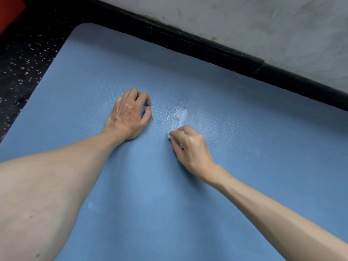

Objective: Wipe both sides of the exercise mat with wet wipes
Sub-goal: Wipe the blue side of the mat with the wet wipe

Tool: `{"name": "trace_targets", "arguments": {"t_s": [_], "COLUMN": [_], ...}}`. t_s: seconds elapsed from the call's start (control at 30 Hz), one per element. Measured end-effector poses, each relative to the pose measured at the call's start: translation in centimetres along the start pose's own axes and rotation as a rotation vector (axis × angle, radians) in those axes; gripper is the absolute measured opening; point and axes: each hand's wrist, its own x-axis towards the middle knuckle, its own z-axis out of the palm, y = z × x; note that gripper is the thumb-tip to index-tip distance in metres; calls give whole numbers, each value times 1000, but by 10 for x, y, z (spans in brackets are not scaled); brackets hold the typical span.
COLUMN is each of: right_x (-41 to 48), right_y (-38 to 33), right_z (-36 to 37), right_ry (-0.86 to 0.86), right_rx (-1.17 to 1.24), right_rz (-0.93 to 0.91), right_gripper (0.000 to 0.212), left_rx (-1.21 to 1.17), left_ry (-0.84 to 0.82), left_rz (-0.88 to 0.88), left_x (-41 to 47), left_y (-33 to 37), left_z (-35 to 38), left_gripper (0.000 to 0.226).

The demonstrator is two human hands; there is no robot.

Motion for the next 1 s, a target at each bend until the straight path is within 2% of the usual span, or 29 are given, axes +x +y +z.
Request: {"name": "trace_targets", "arguments": {"t_s": [0.1, 0.23, 0.33, 0.43, 0.6, 0.67, 0.77, 0.8, 0.93, 1.0], "right_x": [1, 16, -21, -27, 0, -30, -68, -64, -34, -56], "right_y": [5, 15, -4, -6, 4, -9, -23, -21, -7, -17], "right_z": [-7, -1, 4, 0, 3, 9, 8, 6, 10, 19], "right_ry": [-48, 101, -11, -121, 44, -37, -227, -234, -25, -59], "right_rx": [-8, -78, -31, -23, -131, -85, 5, -3, -102, -71], "right_rz": [-26, 27, -57, -122, 2, -62, -167, -161, -35, -60], "right_gripper": [15, 11, 13, 26, 7, 7, 22, 24, 16, 16], "left_rx": [-3, -6, -1, 1, -1, 1, 3, 2, -4, -1], "left_ry": [-4, -2, -10, -13, -12, -12, -16, -15, -9, -8], "left_rz": [0, 1, 1, 0, -7, -5, -1, 1, -1, 1], "left_x": [0, 0, 0, 0, 0, 0, -1, -1, 0, 0], "left_y": [0, 0, 0, 1, 0, 0, 0, 1, 0, -1], "left_z": [0, -1, -2, -2, -2, -2, -2, -2, -3, -3], "left_gripper": [13, 14, 14, 14, 14, 14, 14, 14, 15, 15]}}
